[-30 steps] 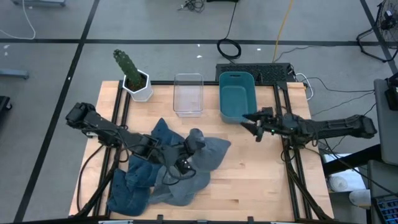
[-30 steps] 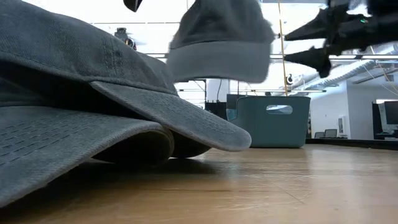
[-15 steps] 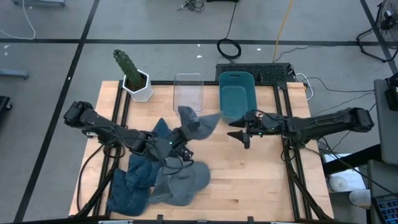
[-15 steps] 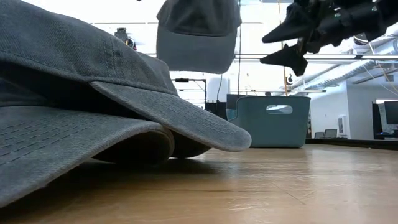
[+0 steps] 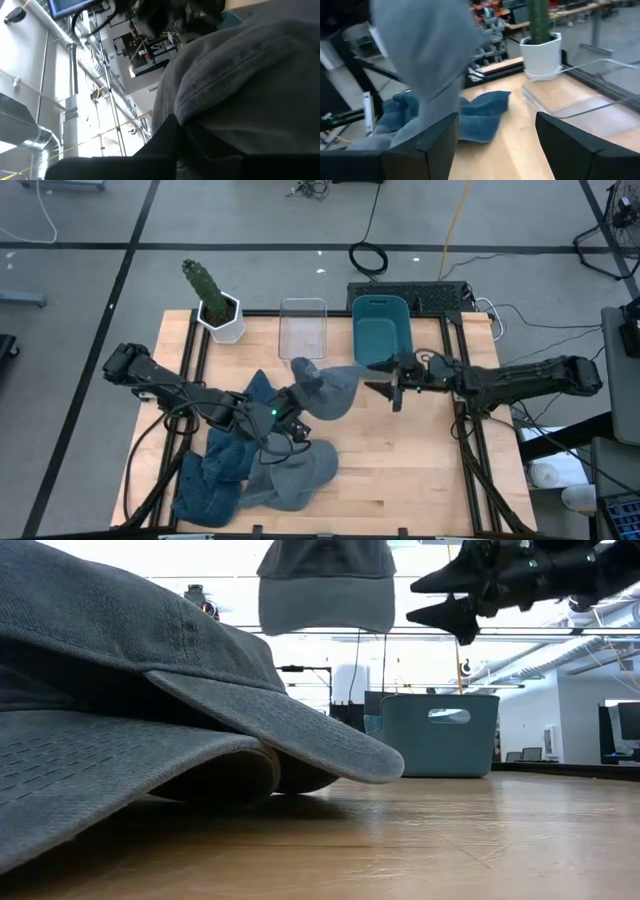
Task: Pick & Place hat
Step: Put the top gray cap into the blue bin
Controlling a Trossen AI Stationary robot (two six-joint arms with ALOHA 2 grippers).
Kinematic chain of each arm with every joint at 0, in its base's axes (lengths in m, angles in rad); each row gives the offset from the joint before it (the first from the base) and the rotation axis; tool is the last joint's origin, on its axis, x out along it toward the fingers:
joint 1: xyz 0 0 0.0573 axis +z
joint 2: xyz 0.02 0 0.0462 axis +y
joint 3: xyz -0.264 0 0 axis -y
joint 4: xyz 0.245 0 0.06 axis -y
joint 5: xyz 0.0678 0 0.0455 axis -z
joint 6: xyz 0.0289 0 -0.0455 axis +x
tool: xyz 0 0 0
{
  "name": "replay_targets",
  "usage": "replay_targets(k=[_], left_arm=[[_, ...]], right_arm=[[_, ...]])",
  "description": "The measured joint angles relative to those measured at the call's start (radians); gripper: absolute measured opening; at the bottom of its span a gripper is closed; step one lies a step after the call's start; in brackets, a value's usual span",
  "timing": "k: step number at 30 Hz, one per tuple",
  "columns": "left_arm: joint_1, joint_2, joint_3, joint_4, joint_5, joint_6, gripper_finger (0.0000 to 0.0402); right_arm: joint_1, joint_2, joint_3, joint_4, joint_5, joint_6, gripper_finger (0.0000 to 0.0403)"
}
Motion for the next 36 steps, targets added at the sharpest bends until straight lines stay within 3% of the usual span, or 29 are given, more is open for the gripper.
replay_targets(k=[4,9,15,21,31,36], left_arm=[[-0.015,0.000,0.000,-0.008,0.076,-0.049,0.0010],[-0.026,0.001,-0.001,-0.045,0.132,-0.095,0.0008],[-0.014,0.003,-0.001,-0.109,0.162,-0.155,0.0013],[-0.015,0.003,-0.001,-0.115,0.175,-0.170,0.0009],[-0.010,0.003,-0.001,-0.227,0.178,-0.263,0.0009],[-0.012,0.020,-0.002,-0.238,0.166,-0.253,0.0008]], right_arm=[[-0.027,-0.013,0.198,-0.358,0.001,-0.096,0.0251],[-0.022,0.100,0.523,-0.667,0.008,-0.237,0.0251],[-0.008,0.307,0.888,-0.881,-0.050,-0.339,0.0253],[0.066,0.565,1.205,-1.239,-0.051,-0.360,0.0287],[0.118,0.802,1.544,-1.466,-0.088,-0.332,0.0342],[0.063,0.833,1.658,-1.534,-0.220,-0.234,0.0342]])
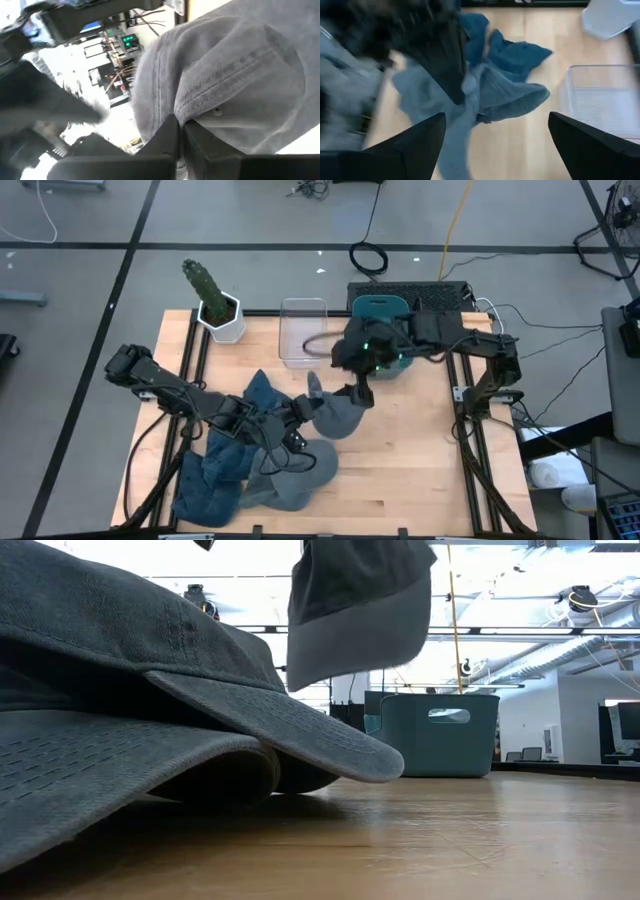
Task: Pick & Place hat
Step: Put the top gray cap into the blue bin
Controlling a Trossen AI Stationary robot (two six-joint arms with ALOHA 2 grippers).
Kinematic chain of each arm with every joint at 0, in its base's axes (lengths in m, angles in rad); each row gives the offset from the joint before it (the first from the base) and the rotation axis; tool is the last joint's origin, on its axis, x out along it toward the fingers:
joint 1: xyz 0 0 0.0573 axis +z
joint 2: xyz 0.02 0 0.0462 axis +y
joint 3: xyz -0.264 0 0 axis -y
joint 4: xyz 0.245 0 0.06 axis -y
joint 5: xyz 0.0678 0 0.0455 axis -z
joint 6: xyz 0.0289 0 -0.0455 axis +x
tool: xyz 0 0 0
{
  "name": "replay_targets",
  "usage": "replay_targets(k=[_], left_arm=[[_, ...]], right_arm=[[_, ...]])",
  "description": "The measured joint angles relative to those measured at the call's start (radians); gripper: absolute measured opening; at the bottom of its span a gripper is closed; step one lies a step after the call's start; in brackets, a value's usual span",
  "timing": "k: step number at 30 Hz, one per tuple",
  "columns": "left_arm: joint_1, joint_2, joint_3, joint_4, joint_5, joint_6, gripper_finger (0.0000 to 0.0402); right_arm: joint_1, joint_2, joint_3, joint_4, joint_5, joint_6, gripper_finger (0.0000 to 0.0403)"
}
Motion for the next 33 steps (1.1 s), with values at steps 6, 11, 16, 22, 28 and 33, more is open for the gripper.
replay_targets(k=[6,11,16,22,28,33], left_arm=[[0.002,0.046,0.000,0.012,-0.059,0.044,0.0014],[0.009,0.080,0.000,0.020,-0.132,0.098,0.0006],[0.000,0.090,0.000,0.049,-0.180,0.159,0.0012],[-0.025,0.094,0.000,0.114,-0.197,0.225,0.0011],[-0.039,0.094,0.000,0.140,-0.195,0.243,0.0006],[-0.039,0.094,0.000,0.139,-0.193,0.242,0.0011]], right_arm=[[0.009,0.019,-0.002,-0.045,-0.043,0.021,0.0342],[0.026,0.023,-0.002,-0.049,-0.042,0.009,0.0341],[0.025,0.022,-0.002,-0.058,-0.039,-0.013,0.0341],[0.012,0.022,-0.010,-0.110,-0.037,-0.053,0.0341],[0.011,0.023,-0.073,-0.069,-0.038,-0.082,0.0341],[0.010,0.022,-0.138,0.012,-0.041,-0.091,0.0341]])
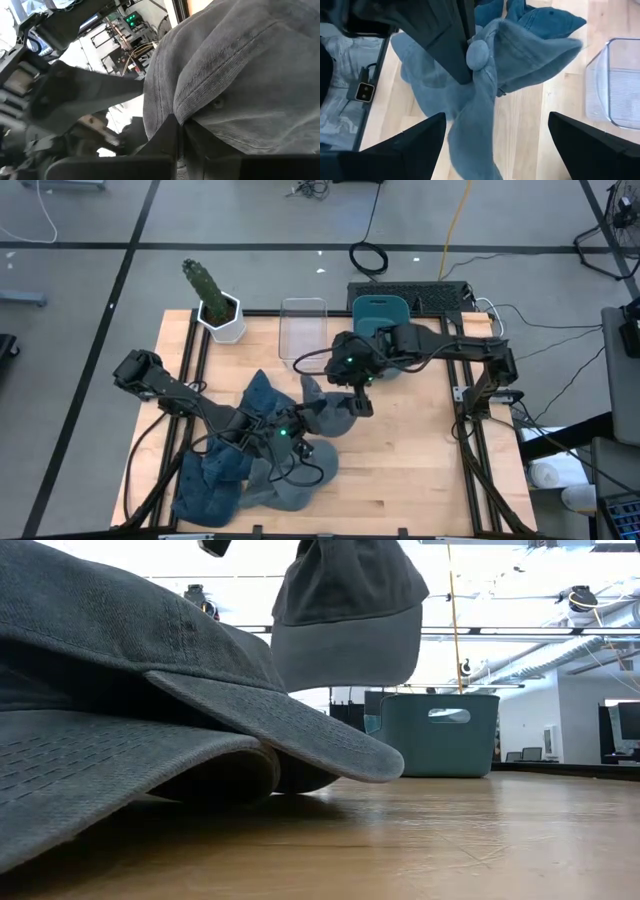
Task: Pick & Place hat
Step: Put the top gray cap into the blue bin
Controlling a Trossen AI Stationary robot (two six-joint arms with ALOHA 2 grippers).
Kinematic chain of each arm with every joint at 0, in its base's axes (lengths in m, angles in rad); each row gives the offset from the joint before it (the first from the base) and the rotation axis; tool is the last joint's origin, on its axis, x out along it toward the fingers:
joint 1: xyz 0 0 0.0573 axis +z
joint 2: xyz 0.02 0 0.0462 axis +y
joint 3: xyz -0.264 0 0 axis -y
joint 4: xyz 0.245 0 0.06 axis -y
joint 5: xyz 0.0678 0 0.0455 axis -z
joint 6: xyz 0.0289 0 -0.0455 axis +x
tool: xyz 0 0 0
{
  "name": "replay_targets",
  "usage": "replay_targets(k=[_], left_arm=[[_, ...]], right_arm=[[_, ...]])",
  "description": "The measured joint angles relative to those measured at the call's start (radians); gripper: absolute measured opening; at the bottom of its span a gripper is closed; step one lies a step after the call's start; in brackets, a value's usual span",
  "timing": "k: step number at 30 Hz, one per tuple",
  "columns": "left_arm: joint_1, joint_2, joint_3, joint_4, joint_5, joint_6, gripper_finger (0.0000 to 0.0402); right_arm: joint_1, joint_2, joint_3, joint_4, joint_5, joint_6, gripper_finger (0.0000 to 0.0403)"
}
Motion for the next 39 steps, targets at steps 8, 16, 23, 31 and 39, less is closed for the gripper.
replay_targets(k=[8,16,23,31,39], left_arm=[[0.001,0.000,0.000,-0.001,0.001,-0.009,0.0014],[0.005,0.000,0.000,0.000,0.029,-0.026,0.0014],[0.014,0.000,0.000,-0.001,0.054,-0.058,0.0006],[0.018,0.000,0.000,0.000,0.055,-0.062,0.0009],[0.016,0.000,0.000,0.055,0.057,-0.272,0.0047]], right_arm=[[0.000,0.001,-0.034,0.021,-0.002,-0.023,0.0337],[0.000,-0.012,-0.034,0.044,-0.056,0.004,0.0280],[0.000,-0.010,-0.034,0.046,-0.106,0.015,0.0196],[0.000,-0.010,-0.034,0.022,-0.106,-0.026,0.0026],[0.000,-0.010,-0.034,-0.049,-0.105,-0.061,0.0002]])
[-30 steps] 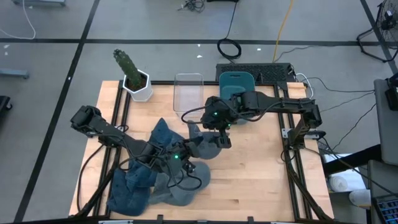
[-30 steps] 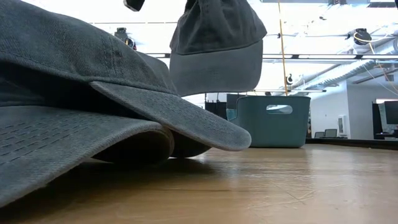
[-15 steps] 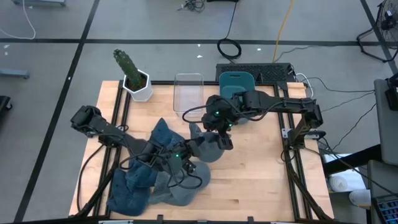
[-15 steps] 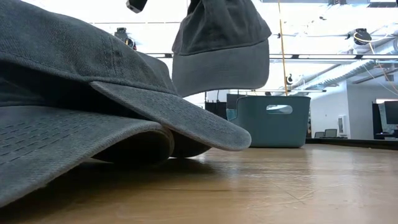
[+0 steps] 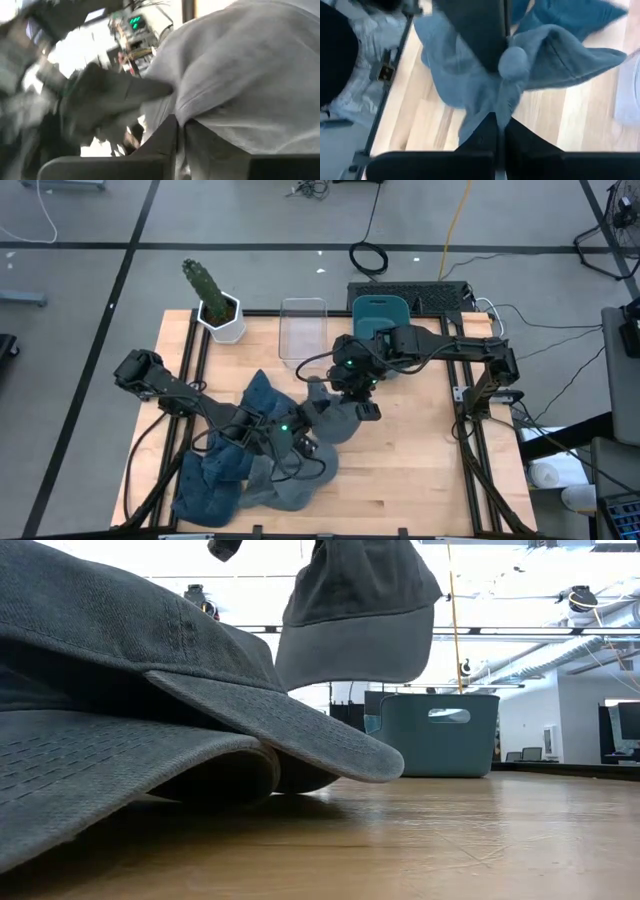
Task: Pick & Place hat
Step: Put the top gray cap into the blue bin
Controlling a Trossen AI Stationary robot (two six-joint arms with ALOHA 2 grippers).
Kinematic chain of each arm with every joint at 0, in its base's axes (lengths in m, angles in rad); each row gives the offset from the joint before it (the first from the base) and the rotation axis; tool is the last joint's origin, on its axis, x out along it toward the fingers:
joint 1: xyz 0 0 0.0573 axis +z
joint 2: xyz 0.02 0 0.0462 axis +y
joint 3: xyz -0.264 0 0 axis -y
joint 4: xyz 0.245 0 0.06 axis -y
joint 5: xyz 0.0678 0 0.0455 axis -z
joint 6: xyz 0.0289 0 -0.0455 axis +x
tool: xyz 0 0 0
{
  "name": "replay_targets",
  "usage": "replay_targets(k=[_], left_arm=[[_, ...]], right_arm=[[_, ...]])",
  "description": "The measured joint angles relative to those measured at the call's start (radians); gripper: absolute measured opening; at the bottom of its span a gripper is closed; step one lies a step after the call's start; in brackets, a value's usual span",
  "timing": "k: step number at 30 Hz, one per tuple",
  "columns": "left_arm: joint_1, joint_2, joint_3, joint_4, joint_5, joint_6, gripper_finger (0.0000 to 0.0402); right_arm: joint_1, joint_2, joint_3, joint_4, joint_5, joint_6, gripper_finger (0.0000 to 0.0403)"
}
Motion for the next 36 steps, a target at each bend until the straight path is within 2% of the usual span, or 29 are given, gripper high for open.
replay_targets(k=[2,4,14,19,22,26,30,33,36], left_arm=[[-0.001,0.000,0.000,0.084,0.004,-0.181,0.0067],[-0.001,0.000,0.003,0.142,-0.004,-0.290,0.0092],[-0.024,-0.003,0.066,0.151,-0.109,-0.591,0.0245],[-0.049,-0.027,0.066,0.110,-0.137,-0.677,0.0294],[-0.059,-0.068,0.065,0.029,-0.143,-0.786,0.0313],[-0.051,-0.173,0.066,-0.203,-0.047,-1.003,0.0327],[-0.011,-0.299,0.066,-0.442,0.182,-1.185,0.0333],[0.028,-0.382,0.066,-0.526,0.361,-1.239,0.0329],[0.054,-0.453,0.066,-0.560,0.443,-1.237,0.0323]], right_arm=[[0.000,0.000,0.000,-0.002,0.000,0.002,0.0001],[0.000,0.000,0.000,-0.010,0.000,0.004,0.0001],[0.001,-0.006,0.000,-0.028,0.014,0.004,0.0000],[0.002,-0.035,0.000,-0.072,0.101,-0.001,0.0000],[0.003,-0.056,0.000,-0.077,0.142,-0.003,0.0000],[0.003,-0.121,0.000,-0.071,0.189,-0.014,0.0000],[0.000,-0.194,0.000,-0.044,0.236,-0.047,0.0000],[-0.001,-0.260,0.000,-0.003,0.270,-0.099,0.0000],[-0.023,-0.318,0.000,0.075,0.269,-0.131,0.0000]])
